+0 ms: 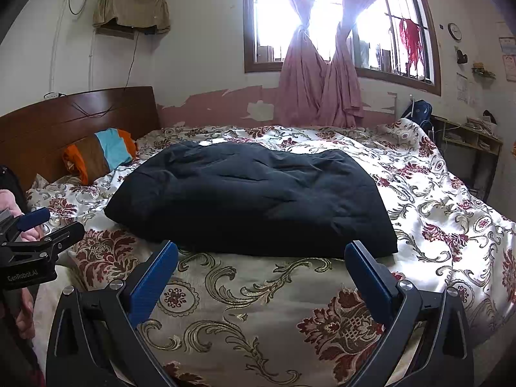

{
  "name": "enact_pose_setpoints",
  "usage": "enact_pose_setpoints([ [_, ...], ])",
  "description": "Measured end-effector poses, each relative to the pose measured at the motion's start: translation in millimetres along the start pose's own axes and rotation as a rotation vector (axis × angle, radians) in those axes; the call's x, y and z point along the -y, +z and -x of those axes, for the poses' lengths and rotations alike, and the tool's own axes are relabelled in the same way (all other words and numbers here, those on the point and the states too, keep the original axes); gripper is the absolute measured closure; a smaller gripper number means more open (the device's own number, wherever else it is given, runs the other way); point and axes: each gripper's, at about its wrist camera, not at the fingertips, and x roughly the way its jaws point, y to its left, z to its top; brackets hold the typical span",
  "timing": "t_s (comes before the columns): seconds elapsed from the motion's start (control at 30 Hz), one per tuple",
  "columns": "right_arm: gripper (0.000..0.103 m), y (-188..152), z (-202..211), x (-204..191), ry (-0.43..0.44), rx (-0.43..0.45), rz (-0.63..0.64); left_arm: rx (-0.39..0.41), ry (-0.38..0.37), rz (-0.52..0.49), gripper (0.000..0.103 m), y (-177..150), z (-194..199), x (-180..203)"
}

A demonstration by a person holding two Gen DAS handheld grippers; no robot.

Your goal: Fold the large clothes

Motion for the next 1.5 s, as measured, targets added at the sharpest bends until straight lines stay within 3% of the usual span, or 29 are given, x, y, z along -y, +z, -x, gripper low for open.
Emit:
enact_pose_setpoints([
  [1.5,0.002,-14,-10,-3,0.024,-0.046,-0.018,-0.078,0.011,-0.028,0.0,-9,-11,12],
])
